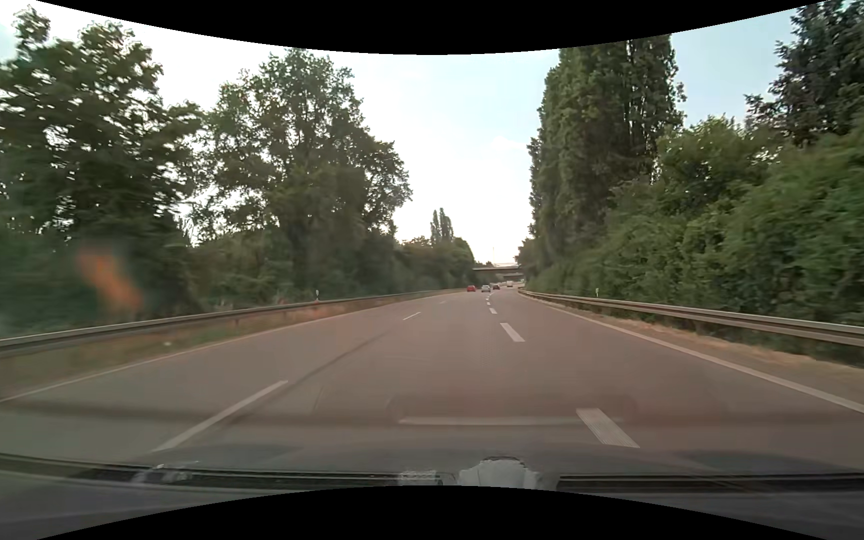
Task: Follow the waypoints while adhering to traffic rules and regulations
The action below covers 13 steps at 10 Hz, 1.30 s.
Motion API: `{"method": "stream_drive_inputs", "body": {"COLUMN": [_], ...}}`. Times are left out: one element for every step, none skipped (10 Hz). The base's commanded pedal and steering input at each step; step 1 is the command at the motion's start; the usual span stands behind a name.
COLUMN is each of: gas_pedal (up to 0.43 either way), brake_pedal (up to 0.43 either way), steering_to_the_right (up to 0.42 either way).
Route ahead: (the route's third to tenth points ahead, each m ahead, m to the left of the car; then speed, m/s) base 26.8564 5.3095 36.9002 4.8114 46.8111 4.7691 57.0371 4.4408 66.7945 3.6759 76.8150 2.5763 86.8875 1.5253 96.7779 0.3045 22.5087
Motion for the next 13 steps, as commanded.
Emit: {"method": "stream_drive_inputs", "body": {"gas_pedal": [0.157, 0.150, 0.118, 0.118, 0.118, 0.118, 0.118, 0.130, 0.130, 0.130, 0.138, 0.150, 0.150], "brake_pedal": [0.000, 0.000, 0.000, 0.000, 0.000, 0.000, 0.000, 0.000, 0.000, 0.000, 0.000, 0.000, 0.000], "steering_to_the_right": [0.004, 0.005, 0.005, 0.005, 0.005, 0.005, 0.005, 0.005, 0.004, 0.005, 0.004, 0.004, 0.004]}}
